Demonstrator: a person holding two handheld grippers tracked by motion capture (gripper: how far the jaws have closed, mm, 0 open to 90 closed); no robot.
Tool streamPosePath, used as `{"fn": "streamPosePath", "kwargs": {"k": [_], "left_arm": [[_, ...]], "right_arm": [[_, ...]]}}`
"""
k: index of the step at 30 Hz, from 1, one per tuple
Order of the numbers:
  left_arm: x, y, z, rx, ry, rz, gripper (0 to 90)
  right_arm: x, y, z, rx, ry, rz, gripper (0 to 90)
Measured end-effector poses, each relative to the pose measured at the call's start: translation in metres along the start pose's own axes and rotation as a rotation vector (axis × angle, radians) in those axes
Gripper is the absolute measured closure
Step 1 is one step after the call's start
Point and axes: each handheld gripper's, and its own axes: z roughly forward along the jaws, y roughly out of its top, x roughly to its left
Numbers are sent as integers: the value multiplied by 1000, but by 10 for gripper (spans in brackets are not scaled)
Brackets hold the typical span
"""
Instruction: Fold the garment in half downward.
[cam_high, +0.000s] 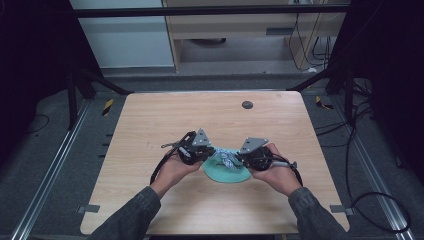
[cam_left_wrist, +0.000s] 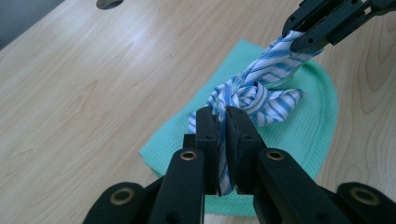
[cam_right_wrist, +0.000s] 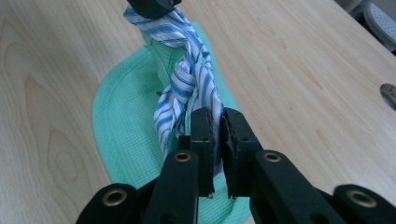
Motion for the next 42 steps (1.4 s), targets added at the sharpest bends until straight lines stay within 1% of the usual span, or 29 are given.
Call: {"fn": "streamPosePath", "kwargs": {"k": [4,8,12,14,17,21,24,25,32,33,36,42], "left_arm": [[-5,-3,1,-2,-8,6,840],[-8,-6,2,2,-17,13,834],[-11,-8,4,2,-23,12,819],[-12,-9,4,6,-28,19,821],[-14,-10,5,20,-35,37,827],[-16,-14,5,4,-48,26,824],[-19,-18,5,7,-56,29,819],[-20,-20,5,22,-61,36,820],[-25,-24,5,33,-59,53,840],[-26,-25,5,32,-51,55,842],[-28,-27,3,30,-52,59,845],[-33,-33,2,31,-75,57,863]], "right_arm": [[3,-4,0,3,7,6,833],[5,-7,0,2,9,11,832],[6,-10,0,4,17,16,829],[7,-11,-1,5,18,21,829],[9,-11,-2,9,23,10,830],[12,-11,-3,-1,23,9,830],[14,-15,-3,1,30,14,829],[17,-17,-3,5,34,14,828],[21,-19,-4,8,41,6,829],[23,-20,-4,15,45,4,832],[24,-21,-5,23,46,-1,834],[27,-23,-8,30,57,-15,840]]}}
